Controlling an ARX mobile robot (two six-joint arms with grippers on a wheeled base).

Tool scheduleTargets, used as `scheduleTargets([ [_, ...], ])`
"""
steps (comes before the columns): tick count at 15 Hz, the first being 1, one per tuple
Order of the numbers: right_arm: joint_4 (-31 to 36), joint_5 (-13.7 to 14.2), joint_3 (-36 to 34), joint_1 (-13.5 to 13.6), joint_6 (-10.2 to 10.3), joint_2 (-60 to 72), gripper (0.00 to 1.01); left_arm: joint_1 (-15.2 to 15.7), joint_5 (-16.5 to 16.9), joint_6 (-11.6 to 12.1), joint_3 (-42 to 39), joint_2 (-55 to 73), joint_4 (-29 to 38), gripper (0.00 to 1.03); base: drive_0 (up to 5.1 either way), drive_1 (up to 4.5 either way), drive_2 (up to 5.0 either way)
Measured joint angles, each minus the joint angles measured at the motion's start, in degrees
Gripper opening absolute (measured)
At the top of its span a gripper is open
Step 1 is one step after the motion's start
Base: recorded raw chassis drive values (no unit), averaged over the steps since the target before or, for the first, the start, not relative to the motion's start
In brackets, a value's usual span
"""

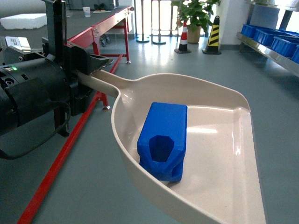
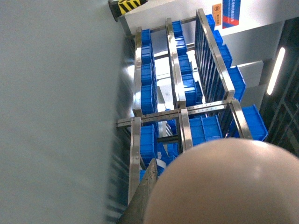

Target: Place part in tray to right shelf

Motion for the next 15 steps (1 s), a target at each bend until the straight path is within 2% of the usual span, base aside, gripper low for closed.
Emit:
scheduleTargets([
  [15, -0.1, 0.0, 0.0, 0.0, 0.0, 0.0, 0.98, 0.0, 0.0, 0.0, 0.0, 0.0, -0.2, 0.13, 0.1, 4.25, -4.1],
])
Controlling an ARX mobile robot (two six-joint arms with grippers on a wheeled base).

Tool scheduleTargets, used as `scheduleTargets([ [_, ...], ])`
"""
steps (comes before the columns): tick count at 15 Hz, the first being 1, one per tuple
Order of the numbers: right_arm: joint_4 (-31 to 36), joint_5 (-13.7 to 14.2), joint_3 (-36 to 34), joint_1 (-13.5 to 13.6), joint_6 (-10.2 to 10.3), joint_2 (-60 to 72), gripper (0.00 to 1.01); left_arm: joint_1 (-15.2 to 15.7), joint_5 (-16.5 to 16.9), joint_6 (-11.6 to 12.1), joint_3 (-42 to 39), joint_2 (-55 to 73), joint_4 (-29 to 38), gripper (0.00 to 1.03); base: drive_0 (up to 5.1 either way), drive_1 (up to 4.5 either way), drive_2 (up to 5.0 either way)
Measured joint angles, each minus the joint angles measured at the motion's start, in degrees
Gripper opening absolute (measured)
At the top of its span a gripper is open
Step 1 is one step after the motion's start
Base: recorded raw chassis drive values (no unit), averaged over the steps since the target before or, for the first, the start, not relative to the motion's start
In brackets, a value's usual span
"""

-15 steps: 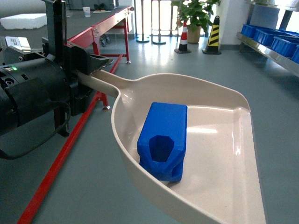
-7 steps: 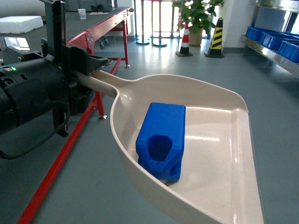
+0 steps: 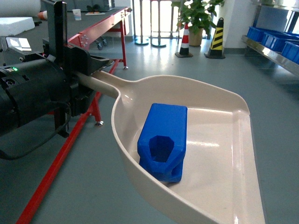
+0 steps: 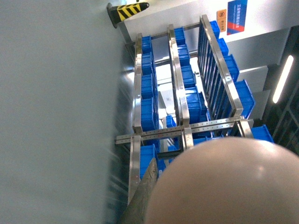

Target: Place part in tray to right shelf

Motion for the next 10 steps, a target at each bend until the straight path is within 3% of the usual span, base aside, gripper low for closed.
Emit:
scheduleTargets([
  [10, -0.1, 0.0, 0.0, 0.0, 0.0, 0.0, 0.98, 0.0, -0.1, 0.0, 0.0, 0.0, 0.0, 0.13, 0.0, 4.19, -4.2],
])
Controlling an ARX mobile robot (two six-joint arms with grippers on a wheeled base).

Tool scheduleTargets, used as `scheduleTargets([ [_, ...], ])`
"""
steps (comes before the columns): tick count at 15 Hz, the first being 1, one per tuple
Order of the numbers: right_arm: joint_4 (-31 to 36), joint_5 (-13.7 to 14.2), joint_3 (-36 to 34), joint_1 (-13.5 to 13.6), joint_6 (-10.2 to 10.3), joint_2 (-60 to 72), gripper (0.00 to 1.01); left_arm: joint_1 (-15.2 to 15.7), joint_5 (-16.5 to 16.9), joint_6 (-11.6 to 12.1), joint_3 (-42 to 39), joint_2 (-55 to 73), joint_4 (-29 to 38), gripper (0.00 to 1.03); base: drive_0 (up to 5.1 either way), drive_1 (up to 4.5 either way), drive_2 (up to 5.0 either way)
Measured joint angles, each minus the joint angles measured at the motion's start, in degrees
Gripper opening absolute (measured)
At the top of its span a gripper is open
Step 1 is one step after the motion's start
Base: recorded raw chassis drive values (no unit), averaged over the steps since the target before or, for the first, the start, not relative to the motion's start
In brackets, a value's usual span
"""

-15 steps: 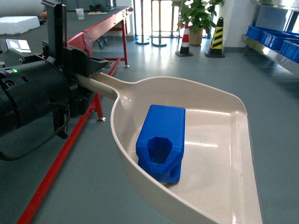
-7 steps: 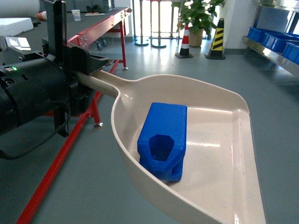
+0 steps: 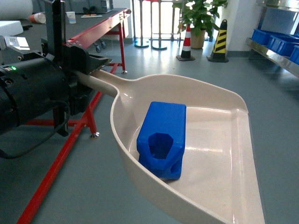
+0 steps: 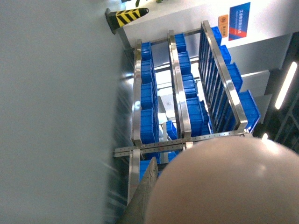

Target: Place part in tray to right shelf

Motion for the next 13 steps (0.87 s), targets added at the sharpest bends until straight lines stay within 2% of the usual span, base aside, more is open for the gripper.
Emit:
scheduleTargets([
  [13, 0.2, 0.0, 0.0, 0.0, 0.0, -0.1, 0.98, 0.0, 0.0, 0.0, 0.0, 0.0, 0.1, 0.13, 0.0, 4.24, -4.2],
])
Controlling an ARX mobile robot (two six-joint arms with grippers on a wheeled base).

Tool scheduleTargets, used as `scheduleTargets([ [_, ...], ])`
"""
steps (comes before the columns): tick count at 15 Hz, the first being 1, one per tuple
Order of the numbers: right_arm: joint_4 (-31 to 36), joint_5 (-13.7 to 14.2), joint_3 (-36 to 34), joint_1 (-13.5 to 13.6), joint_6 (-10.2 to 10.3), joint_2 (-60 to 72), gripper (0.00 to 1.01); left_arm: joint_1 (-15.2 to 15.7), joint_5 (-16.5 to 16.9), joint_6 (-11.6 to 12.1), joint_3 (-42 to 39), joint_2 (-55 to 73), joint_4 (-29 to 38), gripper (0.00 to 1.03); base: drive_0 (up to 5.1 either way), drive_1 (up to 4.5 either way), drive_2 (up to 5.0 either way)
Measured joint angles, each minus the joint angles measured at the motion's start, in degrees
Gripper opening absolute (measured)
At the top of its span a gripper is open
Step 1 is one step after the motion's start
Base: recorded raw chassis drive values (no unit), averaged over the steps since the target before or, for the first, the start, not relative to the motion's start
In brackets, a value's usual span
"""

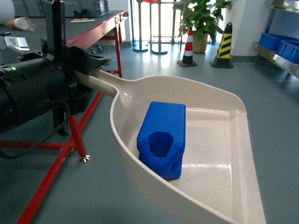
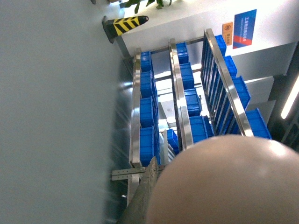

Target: Place part in tray to right shelf

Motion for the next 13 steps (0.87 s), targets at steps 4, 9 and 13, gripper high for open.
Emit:
scheduleTargets([
  [4, 0.0, 0.0, 0.0, 0.0, 0.0, 0.0, 0.98, 0.0, 0.1, 0.0, 0.0, 0.0, 0.1, 0.13, 0.0, 4.2, -4.2],
  [9, 0.0, 0.0, 0.0, 0.0, 0.0, 0.0, 0.98, 0.0, 0.1, 0.0, 0.0, 0.0, -0.1, 0.13, -0.2, 3.18, -3.6],
  [13, 0.0, 0.0, 0.0, 0.0, 0.0, 0.3, 0.98, 0.1, -0.1, 0.0, 0.1, 0.0, -0.1, 0.13, -1.9, -1.89, -1.9],
])
